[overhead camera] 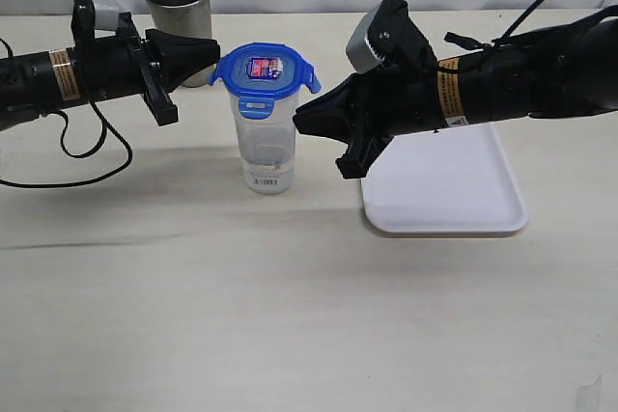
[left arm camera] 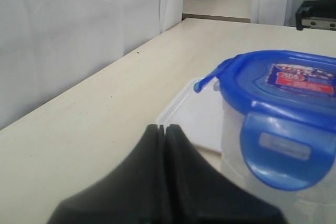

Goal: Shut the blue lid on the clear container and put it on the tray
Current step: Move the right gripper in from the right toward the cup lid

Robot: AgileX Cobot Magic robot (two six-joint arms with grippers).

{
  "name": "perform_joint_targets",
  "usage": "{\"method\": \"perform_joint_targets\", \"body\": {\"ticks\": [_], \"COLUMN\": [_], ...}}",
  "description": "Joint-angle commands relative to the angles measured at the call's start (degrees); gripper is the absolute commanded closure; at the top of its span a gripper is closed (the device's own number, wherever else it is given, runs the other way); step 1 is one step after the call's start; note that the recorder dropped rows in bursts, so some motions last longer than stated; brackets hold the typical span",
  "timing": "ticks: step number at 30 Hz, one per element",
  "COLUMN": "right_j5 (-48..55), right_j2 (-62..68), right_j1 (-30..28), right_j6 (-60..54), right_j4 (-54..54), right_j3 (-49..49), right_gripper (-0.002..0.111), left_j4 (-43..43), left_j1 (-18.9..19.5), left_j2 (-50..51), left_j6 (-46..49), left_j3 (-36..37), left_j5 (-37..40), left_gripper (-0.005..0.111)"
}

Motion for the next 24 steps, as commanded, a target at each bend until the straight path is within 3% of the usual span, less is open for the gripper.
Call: {"method": "perform_joint_targets", "body": {"ticks": [1, 24], "right_j5": [0.8, 7.1], "right_j2": [0.1, 0.2], "right_j1": [0.2, 0.2], "right_j6": [-0.2, -3.2], "right_j4": [0.0, 6.7], "right_j3": [-0.4, -0.4], "right_gripper": [0.104, 0.104], "left_j4": [1.3, 4.4], "left_j1": [0.0, 0.0], "left_j2": [0.0, 0.0], "left_j6": [-0.3, -0.3], "left_j3": [-0.5, -0.5], "left_j5": [-0.9, -0.9], "left_gripper": [0.107, 0.107]}}
